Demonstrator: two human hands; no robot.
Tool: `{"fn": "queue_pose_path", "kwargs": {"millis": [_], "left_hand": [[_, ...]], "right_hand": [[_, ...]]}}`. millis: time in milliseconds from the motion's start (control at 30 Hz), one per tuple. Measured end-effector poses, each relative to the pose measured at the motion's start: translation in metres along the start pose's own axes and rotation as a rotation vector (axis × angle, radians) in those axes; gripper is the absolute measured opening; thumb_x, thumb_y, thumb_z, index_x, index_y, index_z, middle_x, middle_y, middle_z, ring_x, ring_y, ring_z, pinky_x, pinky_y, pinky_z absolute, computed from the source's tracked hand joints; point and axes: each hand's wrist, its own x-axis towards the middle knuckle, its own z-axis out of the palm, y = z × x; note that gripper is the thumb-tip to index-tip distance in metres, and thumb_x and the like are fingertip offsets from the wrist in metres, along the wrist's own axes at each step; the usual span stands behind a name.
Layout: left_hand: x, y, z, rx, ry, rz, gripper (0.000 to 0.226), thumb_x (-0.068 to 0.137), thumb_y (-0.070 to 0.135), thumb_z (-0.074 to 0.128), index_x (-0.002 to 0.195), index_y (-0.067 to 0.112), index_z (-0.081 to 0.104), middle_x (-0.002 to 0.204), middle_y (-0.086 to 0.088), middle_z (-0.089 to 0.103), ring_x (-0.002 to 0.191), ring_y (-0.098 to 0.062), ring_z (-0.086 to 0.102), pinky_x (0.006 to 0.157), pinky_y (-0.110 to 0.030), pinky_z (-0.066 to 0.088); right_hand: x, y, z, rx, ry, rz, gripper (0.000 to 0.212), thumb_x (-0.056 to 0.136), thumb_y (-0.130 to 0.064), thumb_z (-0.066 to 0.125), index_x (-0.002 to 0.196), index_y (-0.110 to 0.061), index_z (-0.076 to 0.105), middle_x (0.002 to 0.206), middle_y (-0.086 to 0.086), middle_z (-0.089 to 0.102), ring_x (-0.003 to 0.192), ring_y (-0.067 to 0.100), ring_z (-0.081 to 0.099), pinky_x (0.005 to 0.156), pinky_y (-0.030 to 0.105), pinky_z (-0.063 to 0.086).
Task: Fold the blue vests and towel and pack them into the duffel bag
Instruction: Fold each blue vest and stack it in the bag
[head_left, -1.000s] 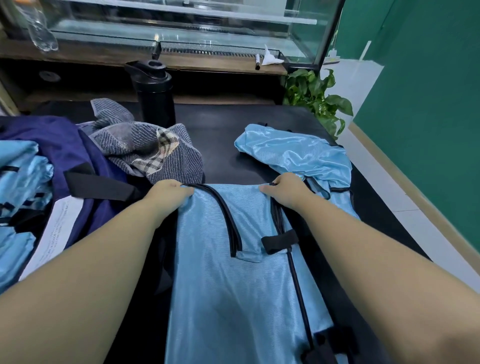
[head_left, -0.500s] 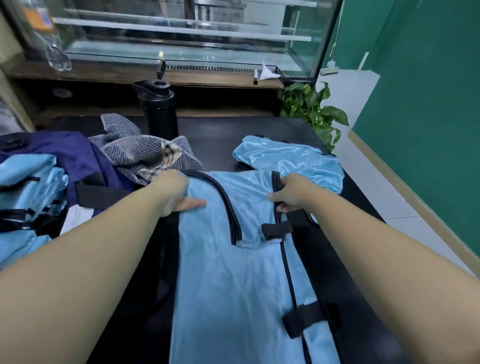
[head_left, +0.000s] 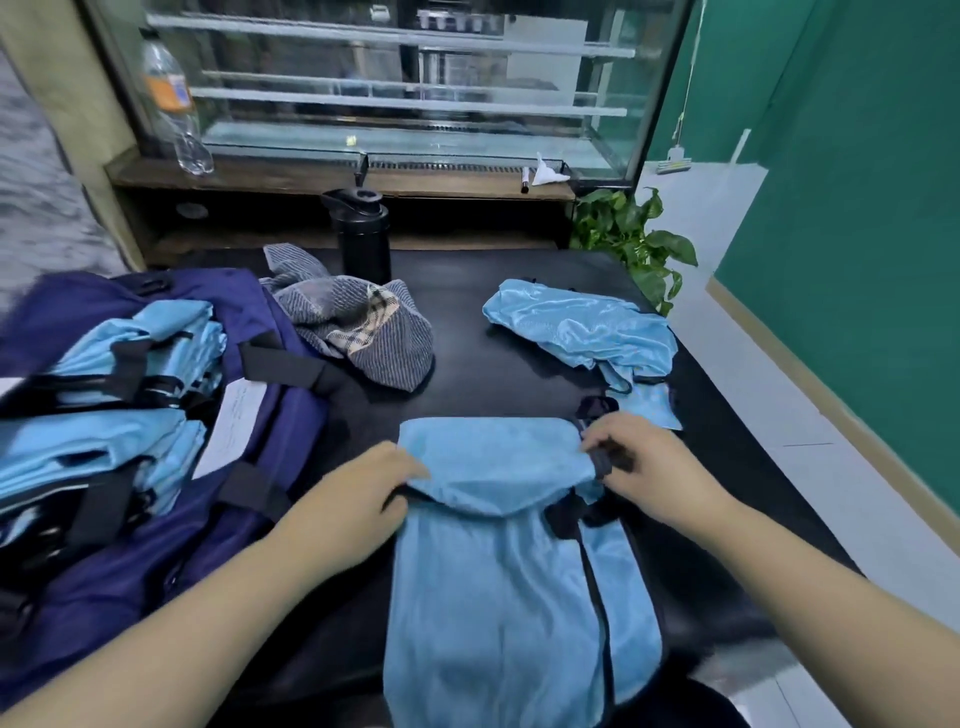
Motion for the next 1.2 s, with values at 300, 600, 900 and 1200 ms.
{"fn": "queue_pose_path", "kwargs": {"millis": [300, 600, 900, 1200], "left_hand": [[-0.018, 0.06, 0.046, 0.247, -0.216, 0.026, 0.063, 0.092, 0.037, 0.044, 0.149, 0.021, 0.022, 0.159, 0.005, 0.008, 0.147, -0.012, -0.004, 0.113, -0.024, -0.011], [0.0, 0.069, 0.084, -0.061, -0.2, -0.053, 0.055, 0.099, 0.042, 0.042, 0.149, 0.034, 0.022, 0.158, 0.017, 0.01, 0.145, 0.0, -0.003, 0.117, -0.024, 0.005], [0.007, 0.075, 0.083, -0.013, -0.155, -0.073, 0.057, 0.095, 0.046, 0.048, 0.147, 0.04, 0.025, 0.15, 0.017, 0.029, 0.142, -0.008, 0.016, 0.112, -0.027, 0.018], [0.017, 0.083, 0.075, 0.125, -0.226, -0.069, 0.062, 0.092, 0.054, 0.045, 0.147, 0.039, 0.022, 0.137, 0.01, 0.036, 0.128, -0.014, 0.028, 0.105, -0.032, 0.03]], "right_hand": [[-0.049, -0.001, 0.026, -0.195, 0.042, 0.183, 0.027, 0.077, -0.024, 0.068, 0.09, -0.029, 0.045, 0.093, -0.013, 0.048, 0.089, 0.012, 0.047, 0.076, 0.026, 0.043], [-0.044, -0.01, 0.049, -0.395, -0.066, 0.194, 0.061, 0.085, -0.033, 0.06, 0.138, -0.022, 0.031, 0.107, -0.006, 0.048, 0.113, 0.015, 0.041, 0.1, 0.03, 0.022], [-0.051, 0.003, 0.041, -0.398, -0.087, 0.201, 0.031, 0.093, -0.034, 0.047, 0.124, -0.034, 0.05, 0.07, -0.016, 0.044, 0.088, 0.012, 0.043, 0.084, 0.028, 0.022], [-0.047, -0.002, 0.036, -0.298, 0.178, 0.23, 0.019, 0.088, -0.018, 0.048, 0.072, -0.009, 0.042, 0.067, 0.0, 0.043, 0.066, 0.02, 0.042, 0.062, 0.037, 0.034]]}}
